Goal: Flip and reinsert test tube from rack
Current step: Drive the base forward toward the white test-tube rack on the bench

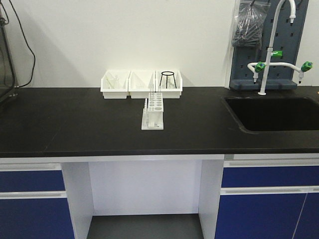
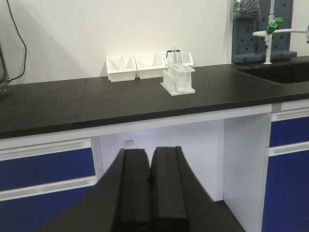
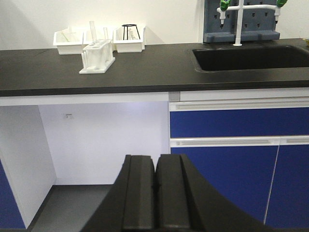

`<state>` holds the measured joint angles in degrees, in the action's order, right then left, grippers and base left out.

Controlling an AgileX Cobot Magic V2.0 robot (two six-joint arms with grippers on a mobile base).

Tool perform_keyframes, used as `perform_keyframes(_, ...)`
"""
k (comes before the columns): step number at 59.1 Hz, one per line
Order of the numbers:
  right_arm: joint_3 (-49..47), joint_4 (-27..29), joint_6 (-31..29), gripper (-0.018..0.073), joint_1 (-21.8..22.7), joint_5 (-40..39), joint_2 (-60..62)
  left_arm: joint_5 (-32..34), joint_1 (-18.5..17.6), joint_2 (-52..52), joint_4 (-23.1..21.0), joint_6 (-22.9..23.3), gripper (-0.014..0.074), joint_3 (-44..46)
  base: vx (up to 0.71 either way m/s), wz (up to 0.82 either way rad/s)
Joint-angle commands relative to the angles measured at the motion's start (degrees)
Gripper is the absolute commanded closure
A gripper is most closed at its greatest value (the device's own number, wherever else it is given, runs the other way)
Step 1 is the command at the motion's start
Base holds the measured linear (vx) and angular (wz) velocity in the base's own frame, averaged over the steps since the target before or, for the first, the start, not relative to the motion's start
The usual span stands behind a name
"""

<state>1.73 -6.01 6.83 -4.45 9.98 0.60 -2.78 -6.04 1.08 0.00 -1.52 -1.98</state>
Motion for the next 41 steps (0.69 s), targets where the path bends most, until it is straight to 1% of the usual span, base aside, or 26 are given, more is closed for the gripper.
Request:
perform_keyframes(1,0.17,-0.07,-0.07,0.0570,0.34,-4.59,0.78,4.66,-0.01,0.44,0.00,0.13,0.0602,0.34,0.25,-0.03)
perform_keyframes(14,0.17,-0.07,-0.07,0.0570,0.34,-4.59,0.78,4.66,-0.01,0.44,0.00,0.13,0.0602,0.34,0.31,0.00)
perform_keyframes(41,0.17,-0.07,-0.07,0.0570,0.34,-4.37,0.78,4.66,-0.01,0.44,0.00,0.13,0.0602,0.34,0.41,0.00)
